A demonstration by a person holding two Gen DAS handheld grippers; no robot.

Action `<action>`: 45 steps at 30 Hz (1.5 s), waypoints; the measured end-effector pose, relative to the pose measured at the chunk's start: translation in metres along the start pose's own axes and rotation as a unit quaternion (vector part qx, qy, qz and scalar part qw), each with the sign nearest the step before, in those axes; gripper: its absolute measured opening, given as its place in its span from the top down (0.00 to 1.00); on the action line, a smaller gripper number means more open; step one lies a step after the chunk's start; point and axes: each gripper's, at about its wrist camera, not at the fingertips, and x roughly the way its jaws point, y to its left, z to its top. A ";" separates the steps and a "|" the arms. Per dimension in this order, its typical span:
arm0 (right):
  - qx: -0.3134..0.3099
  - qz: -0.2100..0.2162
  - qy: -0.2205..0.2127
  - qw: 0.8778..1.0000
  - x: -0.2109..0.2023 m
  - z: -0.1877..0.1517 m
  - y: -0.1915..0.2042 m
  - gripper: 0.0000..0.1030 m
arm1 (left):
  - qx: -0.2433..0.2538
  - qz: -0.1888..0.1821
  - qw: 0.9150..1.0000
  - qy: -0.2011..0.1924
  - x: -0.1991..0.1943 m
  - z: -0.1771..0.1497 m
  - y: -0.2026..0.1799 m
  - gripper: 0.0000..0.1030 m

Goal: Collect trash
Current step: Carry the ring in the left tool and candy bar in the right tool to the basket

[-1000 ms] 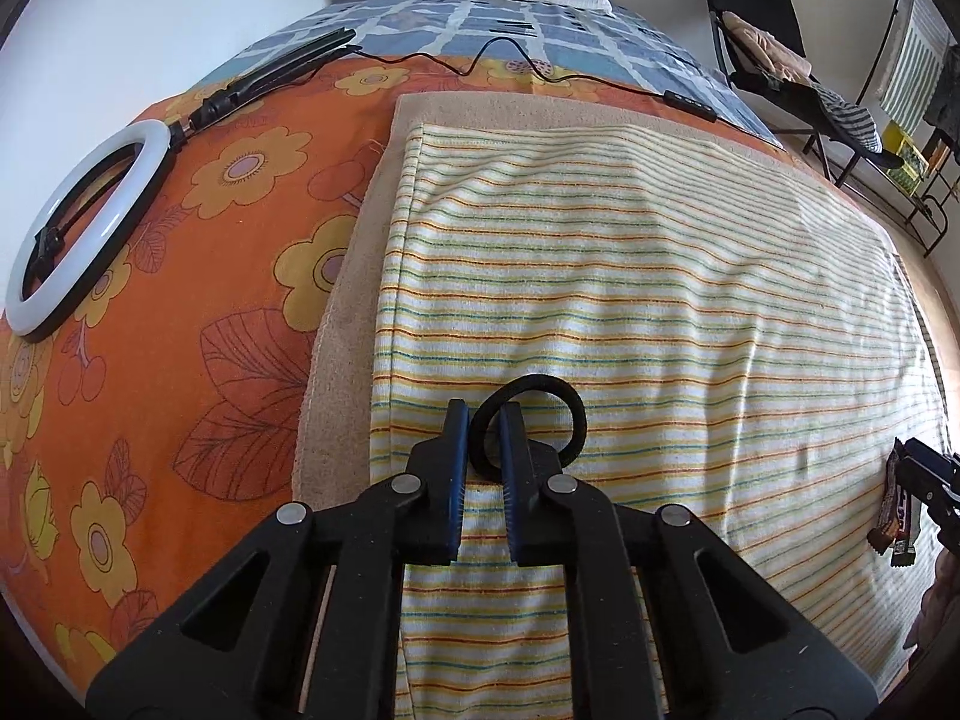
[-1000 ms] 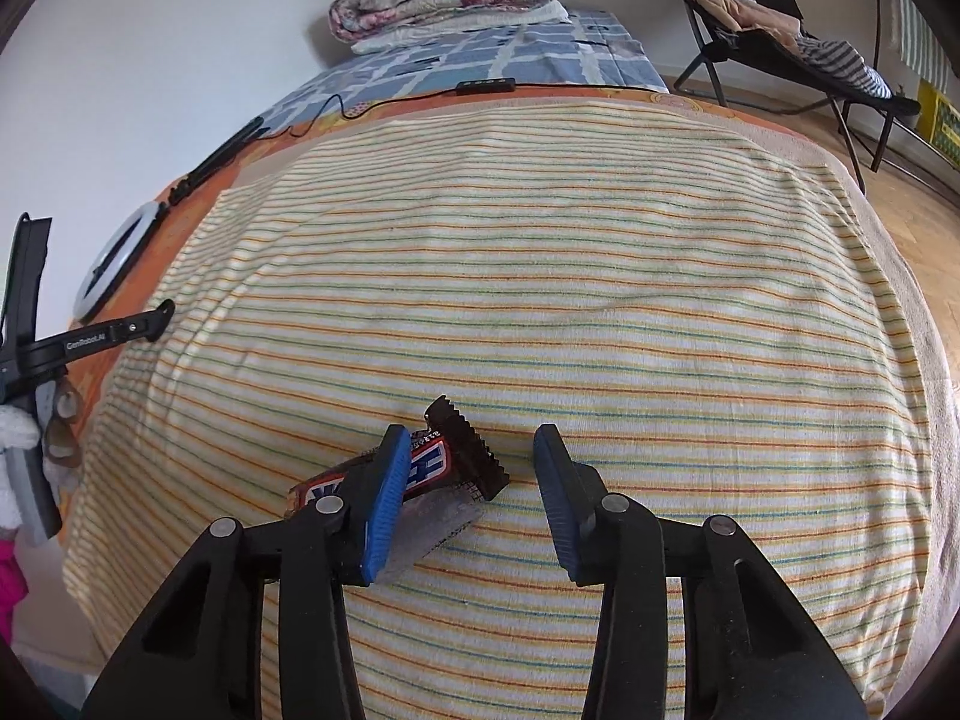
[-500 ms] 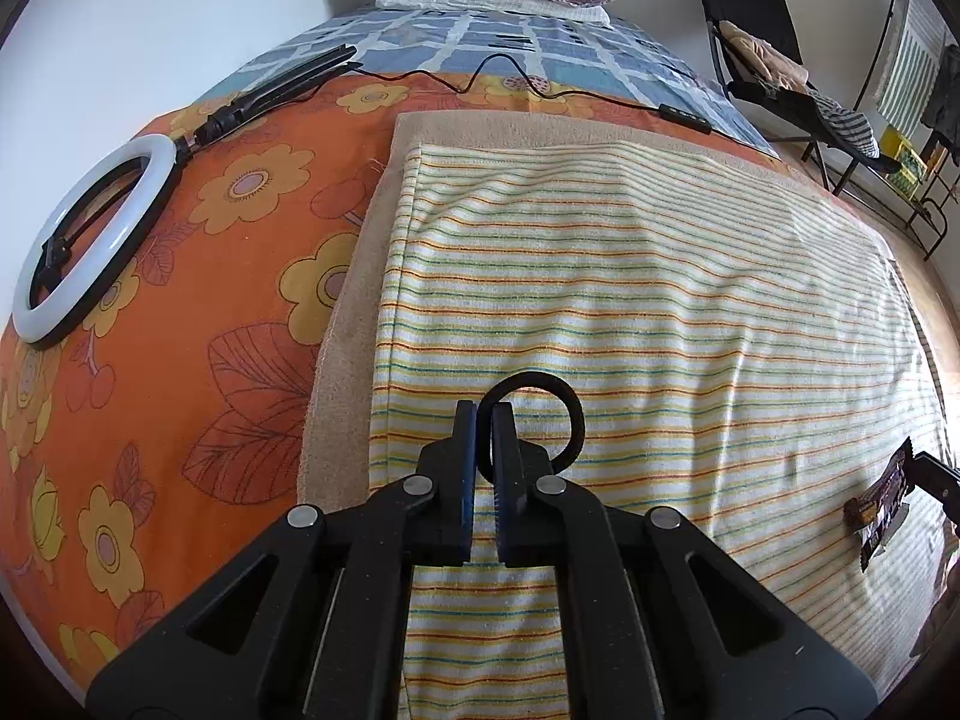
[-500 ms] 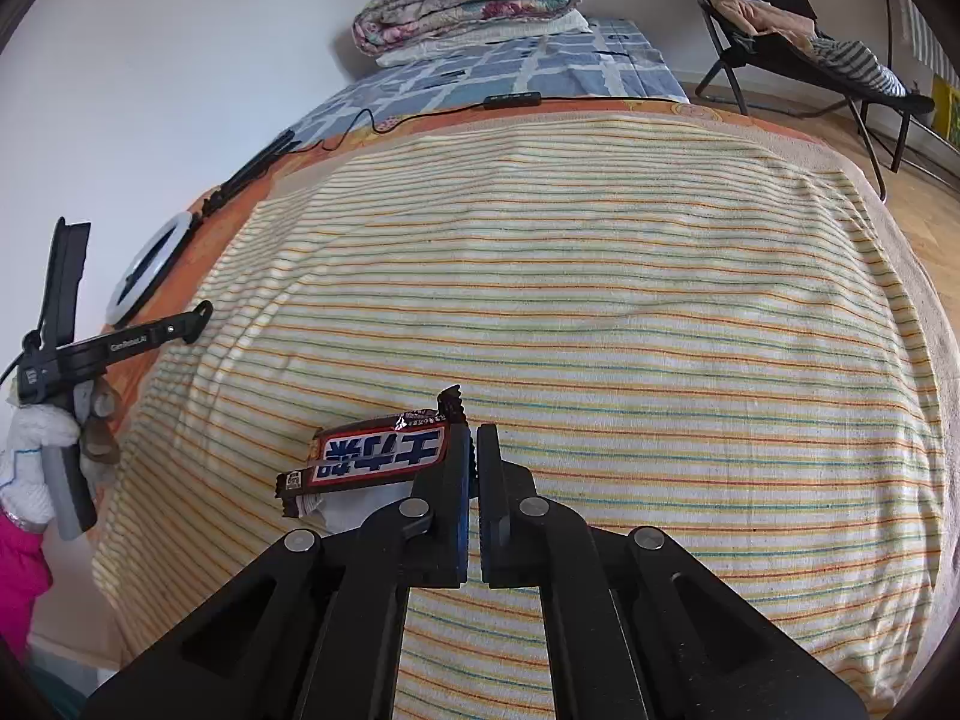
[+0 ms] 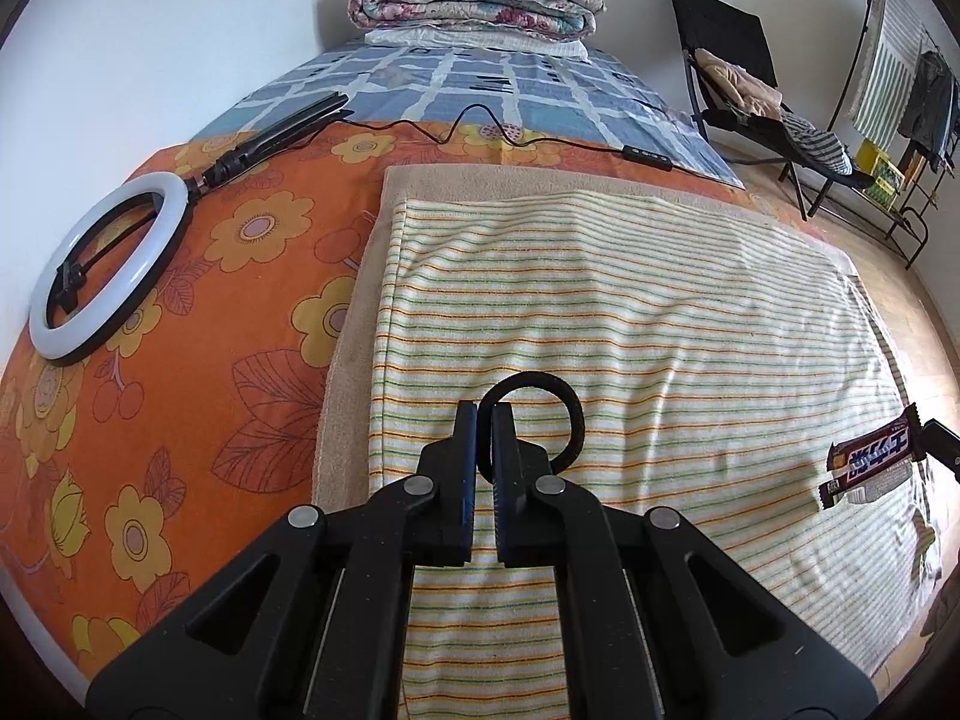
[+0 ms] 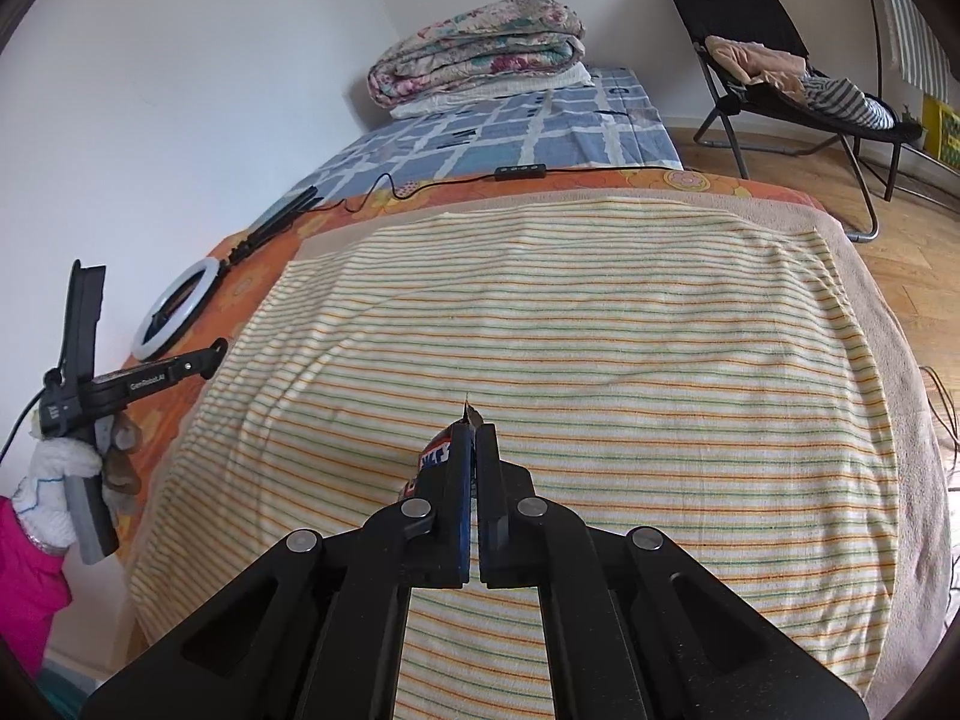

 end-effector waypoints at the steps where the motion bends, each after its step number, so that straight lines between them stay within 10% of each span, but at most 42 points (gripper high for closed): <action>1: -0.004 0.000 -0.004 1.000 -0.004 0.001 0.002 1.00 | 0.001 -0.002 1.000 -0.002 -0.005 0.000 -0.001 0.98; 24: -0.041 0.017 -0.039 0.998 -0.103 -0.016 0.031 1.00 | 0.050 -0.041 0.997 -0.030 -0.133 -0.075 -0.060 0.98; 45: -0.065 0.041 -0.004 0.997 -0.164 -0.113 0.052 1.00 | 0.067 -0.060 0.996 0.010 -0.171 -0.207 -0.111 0.98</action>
